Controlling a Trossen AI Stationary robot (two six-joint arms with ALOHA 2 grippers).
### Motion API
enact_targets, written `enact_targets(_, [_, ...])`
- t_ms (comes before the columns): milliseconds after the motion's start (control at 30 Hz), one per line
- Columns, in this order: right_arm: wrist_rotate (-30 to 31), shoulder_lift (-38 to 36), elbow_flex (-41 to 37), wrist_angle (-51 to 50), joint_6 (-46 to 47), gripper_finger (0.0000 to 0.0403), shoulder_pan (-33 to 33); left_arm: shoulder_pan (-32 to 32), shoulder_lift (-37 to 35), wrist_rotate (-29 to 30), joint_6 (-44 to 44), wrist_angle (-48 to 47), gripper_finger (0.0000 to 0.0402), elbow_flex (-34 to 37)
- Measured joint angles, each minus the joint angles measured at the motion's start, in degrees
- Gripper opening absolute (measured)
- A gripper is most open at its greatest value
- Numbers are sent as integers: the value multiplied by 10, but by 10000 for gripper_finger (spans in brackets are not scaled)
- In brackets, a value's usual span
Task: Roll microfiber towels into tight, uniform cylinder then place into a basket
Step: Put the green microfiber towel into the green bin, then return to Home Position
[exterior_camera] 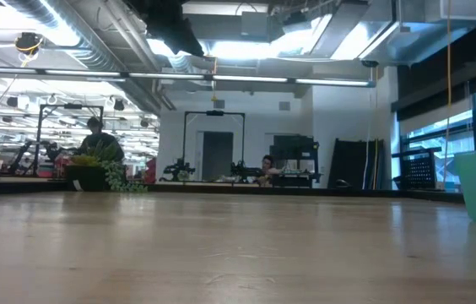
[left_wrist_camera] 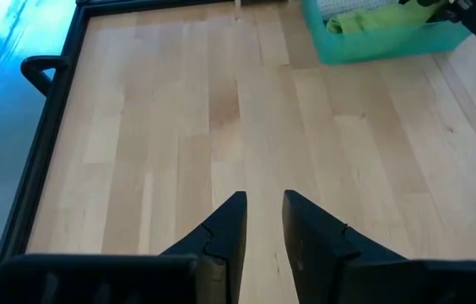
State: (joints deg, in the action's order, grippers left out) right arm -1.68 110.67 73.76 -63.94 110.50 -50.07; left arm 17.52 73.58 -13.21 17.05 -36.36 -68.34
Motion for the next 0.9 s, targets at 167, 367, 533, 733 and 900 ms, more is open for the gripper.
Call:
enact_targets(167, [-10, 0, 10, 0, -13, 237, 15, 0, 0, 0, 0, 0, 74, 0])
enact_targets(367, [-10, -1, 39, -8, -28, 237, 23, 0, 0, 0, 0, 0, 74, 0])
enact_targets(533, [-10, -1, 54, -9, -28, 237, 23, 0, 0, 0, 0, 0, 74, 0])
enact_targets(733, [-10, -1, 88, -60, -9, 237, 27, 0, 0, 0, 0, 0, 74, 0])
enact_targets(900, [-9, -1, 146, -145, 3, 237, 35, 0, -1, 0, 0, 0, 74, 0])
